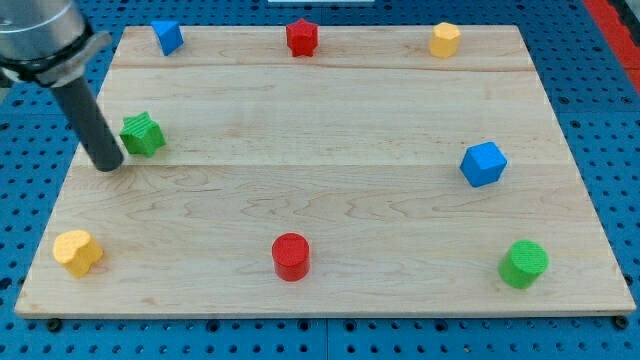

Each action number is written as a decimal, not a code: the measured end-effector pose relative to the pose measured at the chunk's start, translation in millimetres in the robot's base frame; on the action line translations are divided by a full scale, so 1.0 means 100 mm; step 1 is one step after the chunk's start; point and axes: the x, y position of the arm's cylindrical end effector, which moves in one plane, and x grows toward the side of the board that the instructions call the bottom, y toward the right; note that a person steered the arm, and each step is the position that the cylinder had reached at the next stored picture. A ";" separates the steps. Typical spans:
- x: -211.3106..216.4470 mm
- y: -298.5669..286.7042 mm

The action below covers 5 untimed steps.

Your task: Push the green star into the green circle

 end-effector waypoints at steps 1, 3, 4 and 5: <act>-0.18 0.09; -0.71 0.76; -0.74 1.10; -0.83 1.11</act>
